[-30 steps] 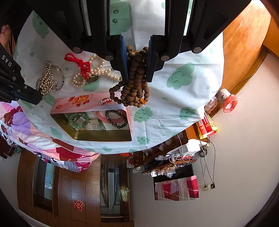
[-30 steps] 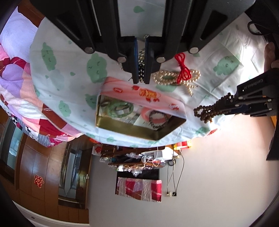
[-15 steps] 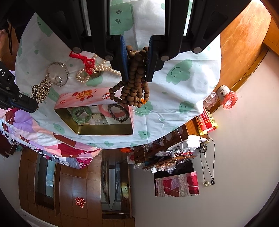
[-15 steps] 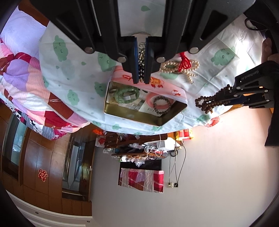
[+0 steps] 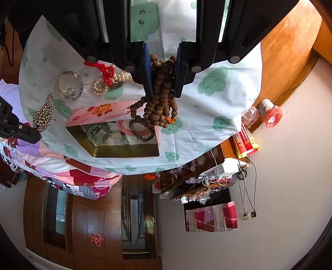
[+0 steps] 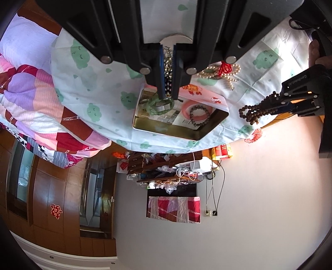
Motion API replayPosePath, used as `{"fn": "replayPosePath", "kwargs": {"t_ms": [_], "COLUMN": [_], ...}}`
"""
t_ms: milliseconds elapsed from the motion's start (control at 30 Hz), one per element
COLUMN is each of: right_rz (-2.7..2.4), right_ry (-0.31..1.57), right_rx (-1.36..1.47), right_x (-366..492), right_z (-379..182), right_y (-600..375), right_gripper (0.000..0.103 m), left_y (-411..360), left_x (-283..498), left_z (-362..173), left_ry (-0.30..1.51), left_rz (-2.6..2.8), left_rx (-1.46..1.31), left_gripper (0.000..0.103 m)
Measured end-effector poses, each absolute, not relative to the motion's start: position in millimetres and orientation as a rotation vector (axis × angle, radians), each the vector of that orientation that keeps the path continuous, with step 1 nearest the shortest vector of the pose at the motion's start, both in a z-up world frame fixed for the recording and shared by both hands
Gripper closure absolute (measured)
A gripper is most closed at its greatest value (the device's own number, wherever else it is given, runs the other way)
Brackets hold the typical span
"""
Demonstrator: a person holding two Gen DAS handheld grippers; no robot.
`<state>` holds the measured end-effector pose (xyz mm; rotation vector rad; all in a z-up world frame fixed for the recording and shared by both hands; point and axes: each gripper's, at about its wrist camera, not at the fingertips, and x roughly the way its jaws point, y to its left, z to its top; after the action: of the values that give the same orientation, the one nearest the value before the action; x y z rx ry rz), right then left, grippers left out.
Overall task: Organize jewelry
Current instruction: 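Grasp the silver bead chain with the right tool while the left tool holds the bracelet, then carry the wooden bracelet and silver chain into the tin and open both tools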
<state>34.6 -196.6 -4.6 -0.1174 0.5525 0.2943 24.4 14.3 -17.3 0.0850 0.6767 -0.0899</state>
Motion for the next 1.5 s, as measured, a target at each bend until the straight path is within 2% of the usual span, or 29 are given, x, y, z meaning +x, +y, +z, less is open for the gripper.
{"fn": "replayPosePath", "kwargs": {"t_ms": [567,1500], "right_rz": [0.297,0.292], "right_ry": [0.53,0.521], "right_rx": [-0.177,-0.231], "right_x": [60,116], "right_z": [8,20], "right_y": [-185,-170], "right_gripper": [0.096,0.096], "left_y": [-7,-35], "left_x": [59,128], "left_z": [10,16], "left_ry": [0.63,0.629], "left_rz": [-0.119,-0.096], "left_rx": [0.149,0.241], "left_gripper": [0.084,0.084]}}
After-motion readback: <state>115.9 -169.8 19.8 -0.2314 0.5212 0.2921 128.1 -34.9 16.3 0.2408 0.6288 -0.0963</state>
